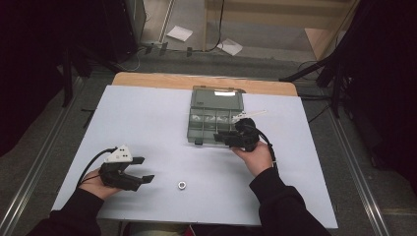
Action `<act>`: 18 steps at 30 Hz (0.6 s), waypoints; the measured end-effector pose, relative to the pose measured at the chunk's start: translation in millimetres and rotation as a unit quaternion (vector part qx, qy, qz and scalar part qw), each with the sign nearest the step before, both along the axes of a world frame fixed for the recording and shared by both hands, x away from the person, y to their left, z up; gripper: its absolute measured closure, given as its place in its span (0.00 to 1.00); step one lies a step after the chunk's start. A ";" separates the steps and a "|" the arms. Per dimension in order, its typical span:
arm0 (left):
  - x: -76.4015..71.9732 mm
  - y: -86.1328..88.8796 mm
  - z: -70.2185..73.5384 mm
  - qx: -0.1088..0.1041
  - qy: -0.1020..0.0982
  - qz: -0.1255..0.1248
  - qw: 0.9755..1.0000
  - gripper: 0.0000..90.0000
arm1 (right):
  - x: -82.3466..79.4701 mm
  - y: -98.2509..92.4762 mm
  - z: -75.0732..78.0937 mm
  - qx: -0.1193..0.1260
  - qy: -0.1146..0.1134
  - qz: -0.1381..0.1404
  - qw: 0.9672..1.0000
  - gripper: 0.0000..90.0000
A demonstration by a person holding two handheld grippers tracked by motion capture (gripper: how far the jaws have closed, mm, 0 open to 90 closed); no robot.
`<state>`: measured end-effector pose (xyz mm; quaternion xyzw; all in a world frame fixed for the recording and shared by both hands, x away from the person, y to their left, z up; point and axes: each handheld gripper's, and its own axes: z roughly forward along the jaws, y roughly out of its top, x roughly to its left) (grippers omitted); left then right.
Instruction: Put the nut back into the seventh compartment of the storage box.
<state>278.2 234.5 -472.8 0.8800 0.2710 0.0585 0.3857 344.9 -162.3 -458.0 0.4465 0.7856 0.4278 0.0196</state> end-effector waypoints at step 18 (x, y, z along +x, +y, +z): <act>-0.8 1.6 -1.0 0.001 0.001 0.002 1.000 0.27 | 13.8 -8.3 -3.0 -0.012 0.000 -0.021 1.000 0.79</act>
